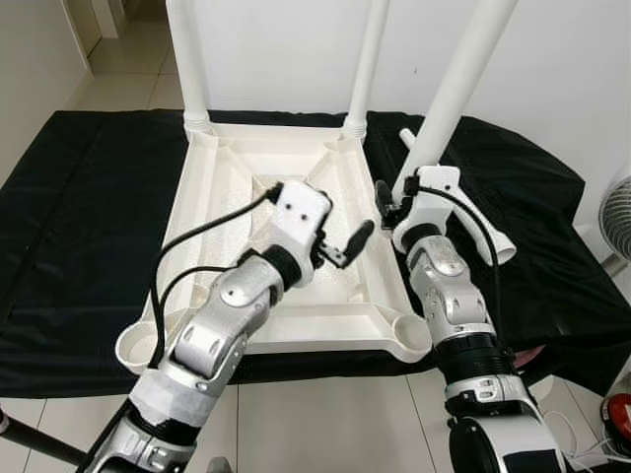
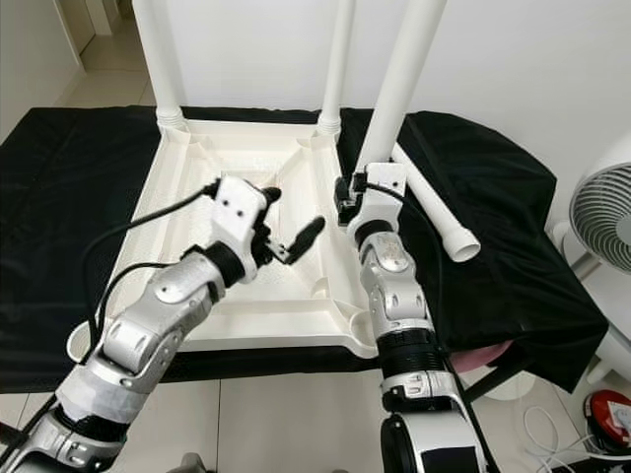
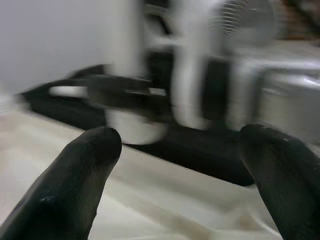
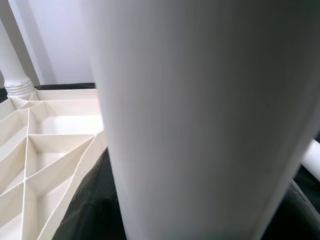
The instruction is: Building children table
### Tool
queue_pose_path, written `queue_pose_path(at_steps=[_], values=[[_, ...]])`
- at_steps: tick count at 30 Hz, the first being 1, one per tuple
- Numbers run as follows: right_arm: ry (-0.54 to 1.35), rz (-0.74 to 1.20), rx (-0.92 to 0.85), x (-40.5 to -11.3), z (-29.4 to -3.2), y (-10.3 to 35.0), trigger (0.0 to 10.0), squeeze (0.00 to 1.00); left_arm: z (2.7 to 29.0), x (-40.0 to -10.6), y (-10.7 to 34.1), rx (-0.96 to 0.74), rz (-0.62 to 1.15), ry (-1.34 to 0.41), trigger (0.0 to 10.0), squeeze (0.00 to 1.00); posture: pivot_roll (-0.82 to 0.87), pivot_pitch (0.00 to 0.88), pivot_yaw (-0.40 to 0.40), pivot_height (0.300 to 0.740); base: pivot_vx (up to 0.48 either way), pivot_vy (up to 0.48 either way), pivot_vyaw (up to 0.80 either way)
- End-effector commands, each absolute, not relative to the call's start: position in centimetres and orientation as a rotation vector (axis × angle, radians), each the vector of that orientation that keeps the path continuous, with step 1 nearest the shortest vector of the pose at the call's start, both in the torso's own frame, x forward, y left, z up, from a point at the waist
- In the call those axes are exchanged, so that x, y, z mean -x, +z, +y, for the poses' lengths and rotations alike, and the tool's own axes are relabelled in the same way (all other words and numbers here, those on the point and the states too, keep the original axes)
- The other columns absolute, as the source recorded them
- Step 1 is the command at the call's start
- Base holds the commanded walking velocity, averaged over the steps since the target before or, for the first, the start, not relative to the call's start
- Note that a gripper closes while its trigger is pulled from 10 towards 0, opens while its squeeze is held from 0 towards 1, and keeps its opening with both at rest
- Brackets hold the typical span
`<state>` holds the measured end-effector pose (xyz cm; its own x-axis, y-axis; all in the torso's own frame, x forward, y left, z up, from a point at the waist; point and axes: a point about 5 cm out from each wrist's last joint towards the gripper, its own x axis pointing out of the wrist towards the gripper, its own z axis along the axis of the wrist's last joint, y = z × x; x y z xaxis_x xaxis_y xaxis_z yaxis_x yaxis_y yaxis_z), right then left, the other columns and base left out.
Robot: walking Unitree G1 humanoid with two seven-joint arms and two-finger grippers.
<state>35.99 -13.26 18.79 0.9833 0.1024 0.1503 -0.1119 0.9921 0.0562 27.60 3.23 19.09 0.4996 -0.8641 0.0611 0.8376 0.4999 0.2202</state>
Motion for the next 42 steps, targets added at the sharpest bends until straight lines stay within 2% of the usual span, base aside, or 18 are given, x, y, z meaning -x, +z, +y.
queue_pose_path(at_steps=[1,4,9,18,38,42], values=[[0.096,-0.162,-0.057,-36.1,-13.5,19.1,10.0,0.0,2.9,-27.3,18.0,-0.21,-0.142,-1.087,10.0,0.0,-0.04,0.0,-0.04,0.74,0.0,0.0,0.0],[0.095,-0.163,-0.056,-36.1,-13.6,19.1,10.0,0.0,2.8,-27.2,17.6,-0.232,-0.135,-1.091,10.0,0.0,-0.04,0.0,-0.04,0.74,0.0,0.0,0.0],[0.091,-0.17,-0.05,-36.2,-13.6,19.4,10.0,0.0,2.5,-27.4,14.8,-0.408,-0.079,-1.097,10.0,0.0,-0.04,0.0,-0.036,0.74,0.0,0.0,0.0],[0.08,-0.175,-0.047,-36.1,-14.0,19.5,10.0,0.0,2.8,-28.8,13.0,-0.543,-0.027,-1.042,10.0,0.0,-0.05,0.0,-0.033,0.74,0.0,0.0,0.0],[0.071,-0.185,-0.049,-36.0,-14.0,19.8,10.0,0.0,3.6,-32.4,13.0,-0.712,-0.035,-0.813,10.0,0.0,-0.07,0.0,-0.024,0.74,0.0,0.0,0.0],[0.066,-0.185,-0.047,-36.0,-14.0,19.7,10.0,0.0,4.4,-34.1,14.1,-0.742,-0.065,-0.735,10.0,0.0,-0.07,0.0,-0.023,0.74,0.0,0.0,0.0]])
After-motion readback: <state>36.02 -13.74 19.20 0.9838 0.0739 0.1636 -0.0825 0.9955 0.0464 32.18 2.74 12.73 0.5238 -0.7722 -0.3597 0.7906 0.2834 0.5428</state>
